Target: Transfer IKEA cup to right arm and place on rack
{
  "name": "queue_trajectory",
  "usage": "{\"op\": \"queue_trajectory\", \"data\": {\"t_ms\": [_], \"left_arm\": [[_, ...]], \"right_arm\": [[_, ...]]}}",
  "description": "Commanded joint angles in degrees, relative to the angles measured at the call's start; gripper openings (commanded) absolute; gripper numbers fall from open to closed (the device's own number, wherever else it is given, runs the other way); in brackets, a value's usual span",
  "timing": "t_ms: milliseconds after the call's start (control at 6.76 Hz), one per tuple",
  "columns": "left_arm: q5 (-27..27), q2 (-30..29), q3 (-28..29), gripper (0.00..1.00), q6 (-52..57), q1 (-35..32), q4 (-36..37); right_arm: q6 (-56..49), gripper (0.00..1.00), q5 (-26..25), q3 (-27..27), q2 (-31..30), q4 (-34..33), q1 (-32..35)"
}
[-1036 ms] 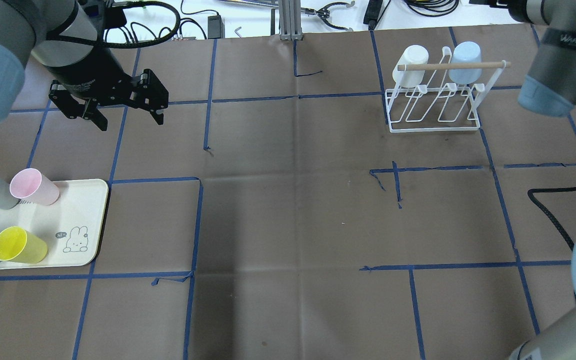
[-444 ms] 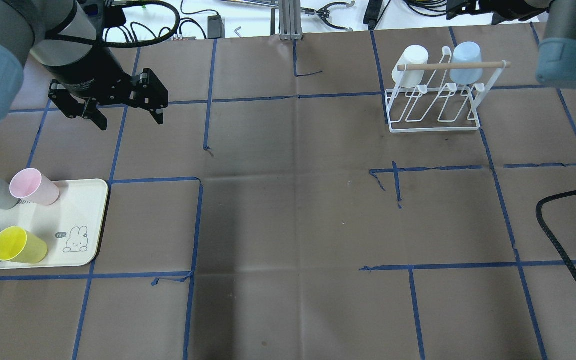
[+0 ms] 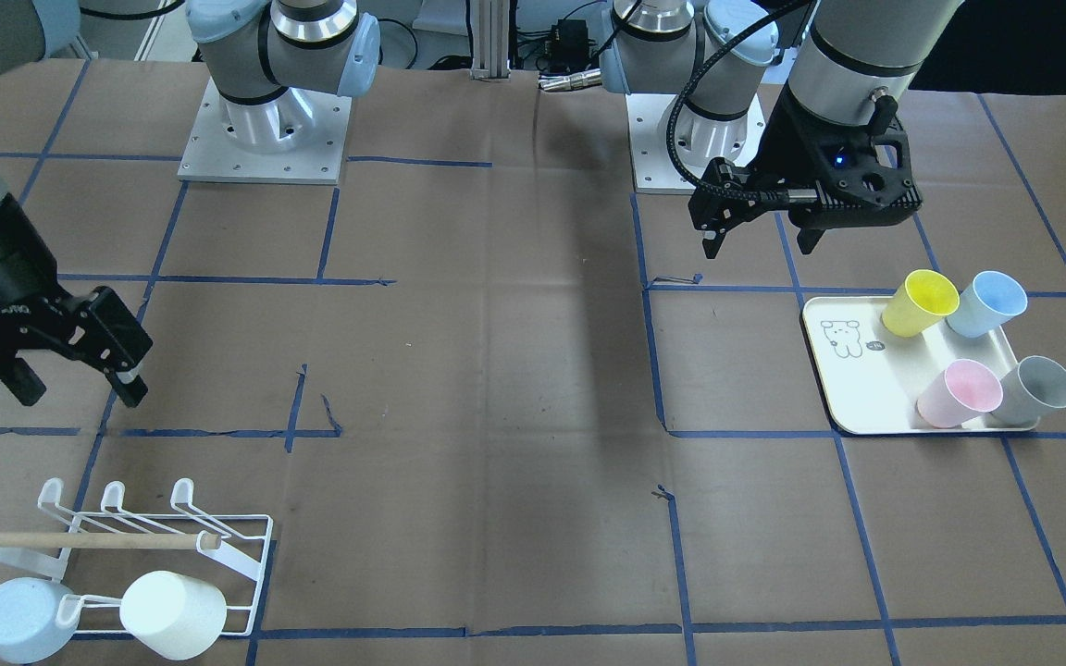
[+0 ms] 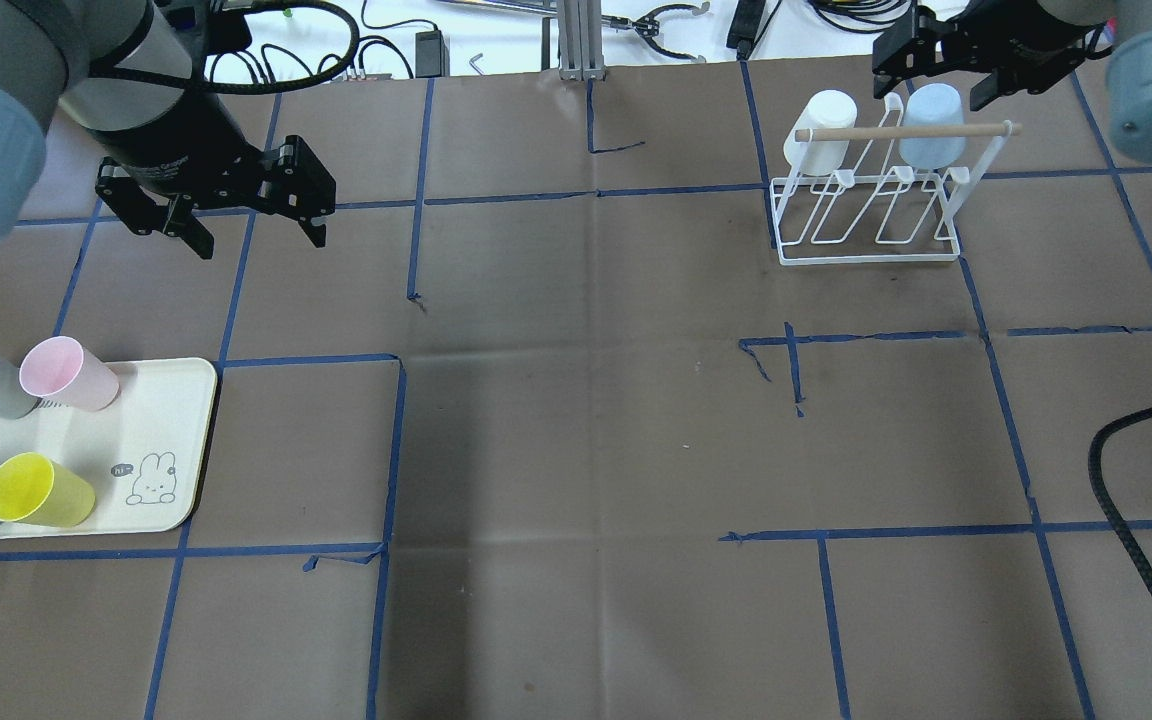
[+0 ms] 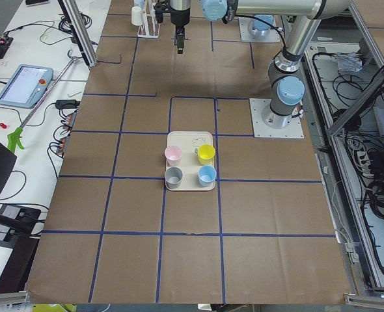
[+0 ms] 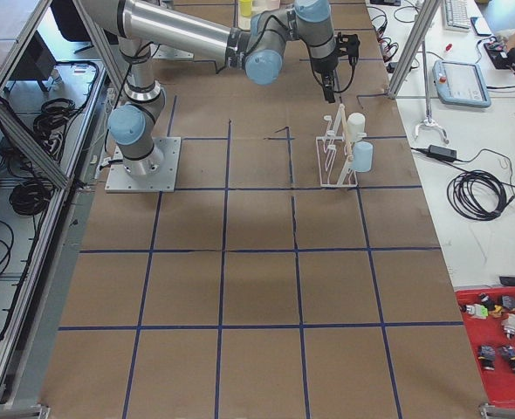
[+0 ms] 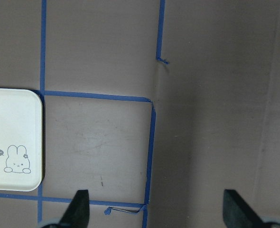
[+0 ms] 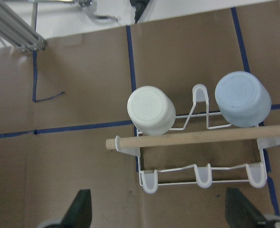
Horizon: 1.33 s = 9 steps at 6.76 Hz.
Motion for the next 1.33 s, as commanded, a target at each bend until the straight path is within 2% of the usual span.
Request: {"op": "queue_trajectory", "data": {"t_ms": [0, 148, 296, 592, 1184], "left_arm": [[0.05, 0.00, 0.05, 1.00, 0.01, 0.03, 0.00], [0.05, 0.00, 0.05, 1.00, 0.01, 0.03, 0.00], [-0.04, 0.00, 0.05, 1.00, 0.01, 0.03, 0.00], [-0.04, 0.00, 0.14, 1.00, 0.01, 0.03, 0.00], [0.05, 0.00, 0.14, 1.00, 0.01, -0.06, 0.00]], "right_arm": [[0.43, 1.00, -3.43, -0.48, -8.75, 18.75, 2.01], [0.43, 1.00, -4.66, -1.45, -10.44, 23.79, 2.71], [0.43, 1.00, -6.23, -2.93, -10.46, 25.40, 4.72], [4.72, 1.00, -6.08, -3.21, -10.02, 26.04, 8.50], [5.96, 1.00, -5.46, -2.69, -9.32, 26.12, 10.79]]}}
